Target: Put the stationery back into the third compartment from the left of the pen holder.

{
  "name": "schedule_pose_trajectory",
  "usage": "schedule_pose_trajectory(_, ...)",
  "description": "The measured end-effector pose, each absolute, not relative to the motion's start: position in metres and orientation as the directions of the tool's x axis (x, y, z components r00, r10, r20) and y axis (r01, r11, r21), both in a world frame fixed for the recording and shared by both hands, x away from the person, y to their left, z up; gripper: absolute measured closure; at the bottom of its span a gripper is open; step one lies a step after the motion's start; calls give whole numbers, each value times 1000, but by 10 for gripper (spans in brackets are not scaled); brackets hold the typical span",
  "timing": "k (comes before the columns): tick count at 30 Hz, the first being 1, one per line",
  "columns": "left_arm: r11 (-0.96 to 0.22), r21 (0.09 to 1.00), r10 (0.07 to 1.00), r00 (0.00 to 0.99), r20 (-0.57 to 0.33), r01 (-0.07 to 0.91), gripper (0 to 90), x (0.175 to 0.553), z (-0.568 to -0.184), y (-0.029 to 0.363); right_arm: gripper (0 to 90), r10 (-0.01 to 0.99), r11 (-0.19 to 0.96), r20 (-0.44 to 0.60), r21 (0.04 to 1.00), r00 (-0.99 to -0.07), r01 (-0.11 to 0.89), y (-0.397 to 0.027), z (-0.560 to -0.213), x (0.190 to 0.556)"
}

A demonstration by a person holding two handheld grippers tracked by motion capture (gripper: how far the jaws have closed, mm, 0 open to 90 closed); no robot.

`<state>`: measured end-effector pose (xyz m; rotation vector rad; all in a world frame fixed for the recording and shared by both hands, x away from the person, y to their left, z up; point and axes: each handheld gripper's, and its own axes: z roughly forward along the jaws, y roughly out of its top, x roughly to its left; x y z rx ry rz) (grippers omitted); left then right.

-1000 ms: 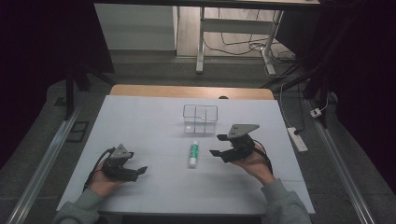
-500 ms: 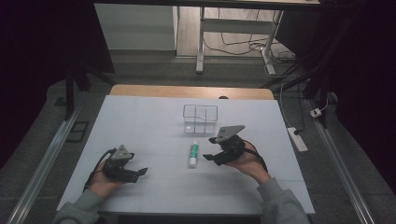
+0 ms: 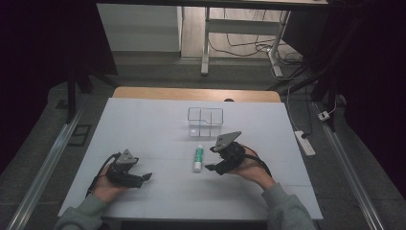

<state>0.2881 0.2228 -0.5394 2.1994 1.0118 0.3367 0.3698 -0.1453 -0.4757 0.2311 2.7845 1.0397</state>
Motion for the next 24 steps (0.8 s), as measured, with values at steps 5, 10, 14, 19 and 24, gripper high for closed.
schedule_pose_trajectory(5,-468,675,745,665,-45,571,163,288,-540,222,309,212,765,-119,638,-970,89,-143,-477,370)
schedule_pose_trajectory(10,-467,673,747,663,-46,573,163,288,-540,221,303,295,757,-106,632,-950,164,-137,-479,367)
schedule_pose_trajectory(14,-463,676,748,662,-49,573,162,287,-539,222,317,383,738,-102,631,-918,238,-127,-480,359)
schedule_pose_trajectory(19,-458,686,740,670,-57,565,164,288,-538,220,329,530,665,-49,643,-847,379,-115,-478,355)
schedule_pose_trajectory(24,-457,699,722,688,-70,550,167,288,-536,218,341,652,582,23,625,-758,520,-104,-477,354)
